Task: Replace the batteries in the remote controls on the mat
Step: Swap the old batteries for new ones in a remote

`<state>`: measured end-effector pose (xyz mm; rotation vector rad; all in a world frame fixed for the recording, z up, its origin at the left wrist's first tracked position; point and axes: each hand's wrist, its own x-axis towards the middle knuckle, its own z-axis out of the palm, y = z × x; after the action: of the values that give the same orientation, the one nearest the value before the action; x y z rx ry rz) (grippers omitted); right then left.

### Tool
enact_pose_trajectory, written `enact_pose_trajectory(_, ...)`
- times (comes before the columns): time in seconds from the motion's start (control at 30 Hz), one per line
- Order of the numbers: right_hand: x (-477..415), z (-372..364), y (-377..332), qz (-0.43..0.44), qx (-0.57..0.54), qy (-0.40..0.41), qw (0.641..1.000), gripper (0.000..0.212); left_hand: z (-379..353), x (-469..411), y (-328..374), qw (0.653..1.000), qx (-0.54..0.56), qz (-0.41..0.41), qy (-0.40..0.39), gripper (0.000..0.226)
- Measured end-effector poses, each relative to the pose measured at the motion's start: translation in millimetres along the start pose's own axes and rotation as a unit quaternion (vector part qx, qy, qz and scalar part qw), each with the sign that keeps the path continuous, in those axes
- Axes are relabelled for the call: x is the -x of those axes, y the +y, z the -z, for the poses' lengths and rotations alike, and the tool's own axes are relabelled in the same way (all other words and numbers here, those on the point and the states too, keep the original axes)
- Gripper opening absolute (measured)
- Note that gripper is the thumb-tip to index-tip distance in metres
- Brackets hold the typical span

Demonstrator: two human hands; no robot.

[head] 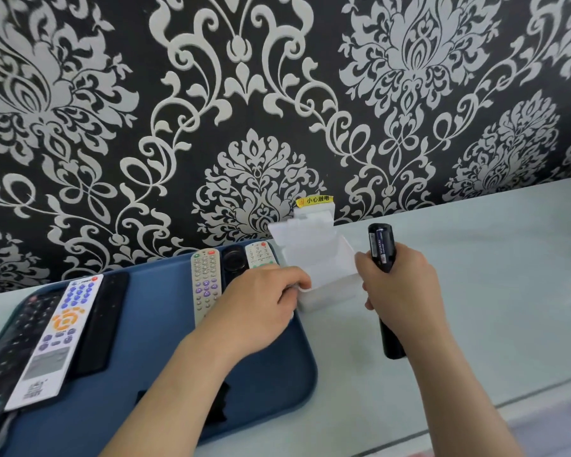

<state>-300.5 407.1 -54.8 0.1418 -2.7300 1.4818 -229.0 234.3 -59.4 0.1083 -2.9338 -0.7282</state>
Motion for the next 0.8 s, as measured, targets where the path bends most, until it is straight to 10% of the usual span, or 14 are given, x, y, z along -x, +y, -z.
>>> enact_pose_trajectory(0.6, 3, 2, -6, -0.013, -0.059, -0.102, 0.993, 0.023, 3, 5, 6, 0.999, -0.014, -0.023, 0.018, 0.020)
enact_pose_trajectory(0.8, 13, 8, -27, -0.091, -0.338, -0.201, 0.915, 0.015, 19, 13, 7, 0.943, 0.314, 0.072, 0.088, 0.022)
